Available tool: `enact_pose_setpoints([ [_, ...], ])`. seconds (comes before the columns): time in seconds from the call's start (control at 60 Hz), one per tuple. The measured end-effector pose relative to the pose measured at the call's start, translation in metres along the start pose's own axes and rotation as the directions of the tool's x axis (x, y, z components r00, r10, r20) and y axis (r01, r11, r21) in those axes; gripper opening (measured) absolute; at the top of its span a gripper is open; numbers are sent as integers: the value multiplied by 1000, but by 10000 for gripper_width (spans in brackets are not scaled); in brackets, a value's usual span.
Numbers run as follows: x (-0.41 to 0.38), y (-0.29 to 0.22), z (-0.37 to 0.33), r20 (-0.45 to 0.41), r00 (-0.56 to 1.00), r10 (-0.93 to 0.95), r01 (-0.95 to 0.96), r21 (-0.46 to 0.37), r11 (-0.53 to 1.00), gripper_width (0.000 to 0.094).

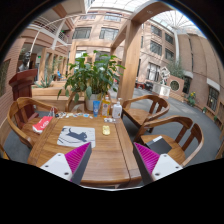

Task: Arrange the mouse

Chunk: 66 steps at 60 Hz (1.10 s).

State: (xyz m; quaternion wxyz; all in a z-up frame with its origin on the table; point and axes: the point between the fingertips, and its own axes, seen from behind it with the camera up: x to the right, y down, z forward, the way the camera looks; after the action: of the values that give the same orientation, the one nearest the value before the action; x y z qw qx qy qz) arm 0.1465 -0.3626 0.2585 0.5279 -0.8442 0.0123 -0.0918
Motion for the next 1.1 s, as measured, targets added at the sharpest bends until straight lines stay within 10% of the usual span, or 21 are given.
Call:
enact_pose_setpoints([
  [1.1,-55,62,485,130,991,17,12,-224,975,772],
])
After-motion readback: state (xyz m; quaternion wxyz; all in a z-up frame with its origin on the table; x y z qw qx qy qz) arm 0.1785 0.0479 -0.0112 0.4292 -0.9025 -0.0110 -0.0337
